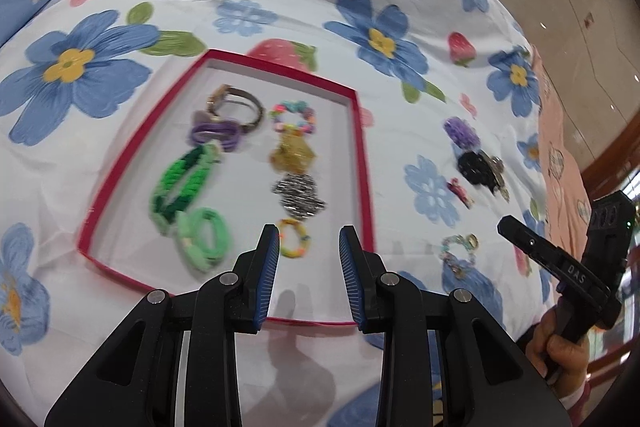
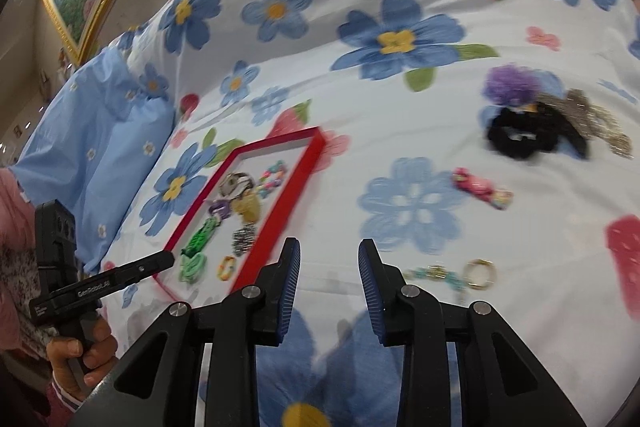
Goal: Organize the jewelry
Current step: 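Move both open tools toward the beaded bracelet and gold ring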
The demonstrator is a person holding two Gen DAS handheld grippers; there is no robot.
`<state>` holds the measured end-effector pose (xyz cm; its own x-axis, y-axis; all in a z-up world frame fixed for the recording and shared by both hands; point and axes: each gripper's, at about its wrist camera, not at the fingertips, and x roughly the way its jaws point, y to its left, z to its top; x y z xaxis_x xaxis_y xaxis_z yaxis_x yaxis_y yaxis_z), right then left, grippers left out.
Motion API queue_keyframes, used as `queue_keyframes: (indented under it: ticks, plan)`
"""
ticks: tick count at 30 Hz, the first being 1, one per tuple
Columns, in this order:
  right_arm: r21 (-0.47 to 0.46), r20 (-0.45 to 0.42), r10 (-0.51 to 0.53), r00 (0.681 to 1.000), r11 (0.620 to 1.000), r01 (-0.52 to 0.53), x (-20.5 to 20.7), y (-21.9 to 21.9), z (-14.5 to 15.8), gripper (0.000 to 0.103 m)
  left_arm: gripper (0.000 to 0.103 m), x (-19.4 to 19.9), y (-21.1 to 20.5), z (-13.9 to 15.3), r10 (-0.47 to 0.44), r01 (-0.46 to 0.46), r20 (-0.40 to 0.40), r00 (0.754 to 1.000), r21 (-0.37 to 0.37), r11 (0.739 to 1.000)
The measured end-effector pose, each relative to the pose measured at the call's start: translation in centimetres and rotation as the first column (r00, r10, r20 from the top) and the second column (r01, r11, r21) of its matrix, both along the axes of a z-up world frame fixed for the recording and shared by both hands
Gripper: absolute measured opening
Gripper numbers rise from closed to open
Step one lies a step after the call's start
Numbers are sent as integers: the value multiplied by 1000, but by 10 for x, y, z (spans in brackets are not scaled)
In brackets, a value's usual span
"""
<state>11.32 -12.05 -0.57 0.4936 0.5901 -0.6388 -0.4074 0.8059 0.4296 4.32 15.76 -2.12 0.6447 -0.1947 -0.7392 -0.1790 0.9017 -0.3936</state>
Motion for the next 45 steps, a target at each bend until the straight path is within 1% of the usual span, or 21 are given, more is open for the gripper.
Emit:
queue_keyframes:
  ticks: [2,5,8,17,24,33,43,45]
  plan:
    - [-2,1,-32,999,999,32,-1,-15,-1,36,29,3,-12,2,-26,26,0,1000,6,1000]
    - [-1,-1,-70,998,998,70,-3,-34,-2,37,29,8,-28,4,-63,63,0,998,7,998]
    - [-3,-4,-107,994,994,107,-5,-53,-5,37,34,13,-46,4,-102,102,-5,995,17,995]
    - [-8,-22,-173,985,985,173,-5,-85,-15,37,35,29,-88,3,-208,210,-29,978,55,976]
    - [-24,-31,-170,985,985,170,-2,-89,-23,37,35,42,-111,-2,-266,270,-52,962,79,960]
    - [-49,-60,-167,984,985,164,5,-91,-36,37,35,69,-145,-19,-346,355,-99,933,99,929]
    - [-65,-80,-163,983,985,158,12,-94,-43,37,35,93,-171,-38,-391,408,-154,907,105,907]
    - [-68,-85,-158,984,986,152,14,-93,-44,37,35,97,-176,-43,-404,425,-172,899,110,899]
